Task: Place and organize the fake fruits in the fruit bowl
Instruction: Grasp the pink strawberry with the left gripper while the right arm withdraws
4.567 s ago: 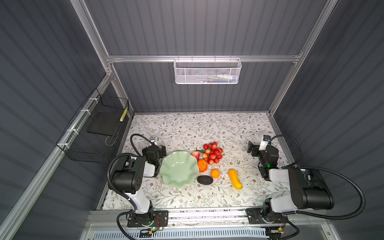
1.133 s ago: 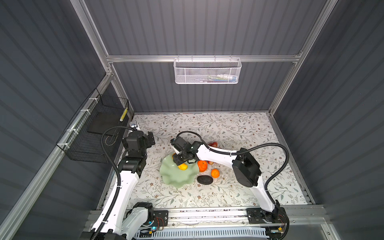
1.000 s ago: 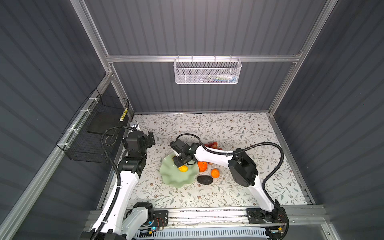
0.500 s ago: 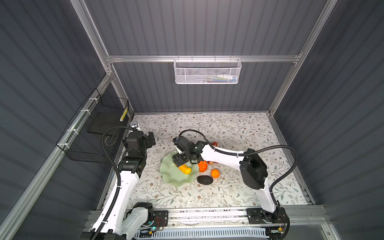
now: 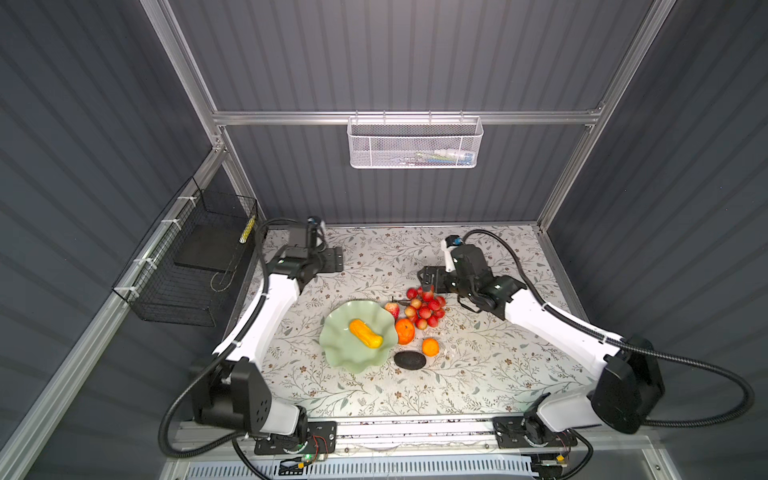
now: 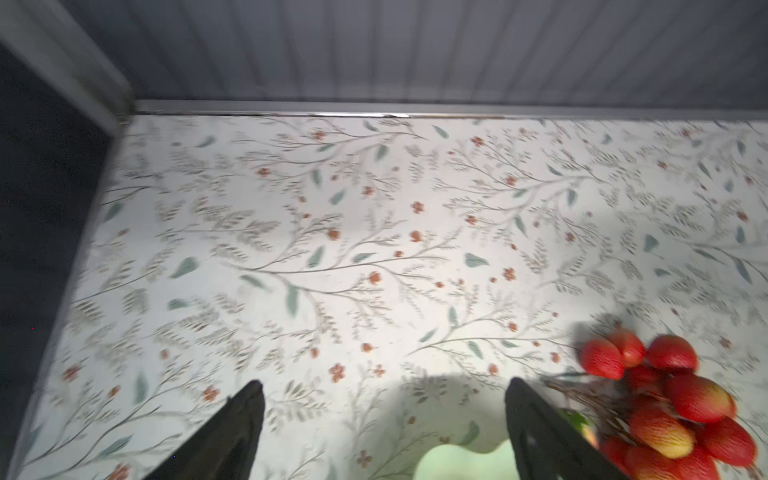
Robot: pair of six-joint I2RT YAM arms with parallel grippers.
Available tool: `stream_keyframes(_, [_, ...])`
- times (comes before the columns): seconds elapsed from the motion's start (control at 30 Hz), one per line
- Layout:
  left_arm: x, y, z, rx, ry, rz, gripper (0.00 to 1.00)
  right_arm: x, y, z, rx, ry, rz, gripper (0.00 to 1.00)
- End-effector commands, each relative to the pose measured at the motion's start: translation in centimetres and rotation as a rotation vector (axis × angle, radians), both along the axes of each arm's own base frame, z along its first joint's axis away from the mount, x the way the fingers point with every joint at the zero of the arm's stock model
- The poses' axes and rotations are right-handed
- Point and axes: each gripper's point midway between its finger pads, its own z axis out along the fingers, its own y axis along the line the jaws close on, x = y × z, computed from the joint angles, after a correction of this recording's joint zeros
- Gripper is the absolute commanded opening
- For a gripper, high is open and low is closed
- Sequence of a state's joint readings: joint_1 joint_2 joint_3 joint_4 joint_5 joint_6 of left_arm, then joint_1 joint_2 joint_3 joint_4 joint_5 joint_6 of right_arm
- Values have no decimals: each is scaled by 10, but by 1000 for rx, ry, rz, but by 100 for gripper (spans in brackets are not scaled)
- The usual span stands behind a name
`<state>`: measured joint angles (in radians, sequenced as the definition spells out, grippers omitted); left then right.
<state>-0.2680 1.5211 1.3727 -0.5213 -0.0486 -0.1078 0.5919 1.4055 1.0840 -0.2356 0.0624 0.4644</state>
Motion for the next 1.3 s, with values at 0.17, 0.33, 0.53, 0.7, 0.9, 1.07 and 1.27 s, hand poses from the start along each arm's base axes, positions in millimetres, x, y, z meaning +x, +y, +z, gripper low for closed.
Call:
stream_keyframes(0.17, [-17,-115,-84,175,360,-268,87,-3,-82,-15,-9,19,-179,99])
stream_keyframes(0.33, [-29,-145,-119,279,471,-297,87,-6,-104,-20,17,21,-217,99])
stream_keyframes(0.53, [-49,-149,-153,360,583,-287,87,-7,-111,-27,36,42,-224,99])
stream_keyframes(0.7, [-57,-148,-168,395,642,-281,86,-6,-115,-30,42,47,-235,99])
stream_keyframes(0.9, [-64,-148,-174,392,682,-285,83,-6,-117,-31,51,49,-242,99])
stream_keyframes(1.07, [-66,-151,-184,391,719,-294,76,-5,-118,-32,54,52,-250,99])
stream_keyframes(1.27, [-61,-163,-186,355,724,-313,60,-4,-121,-31,55,48,-259,99])
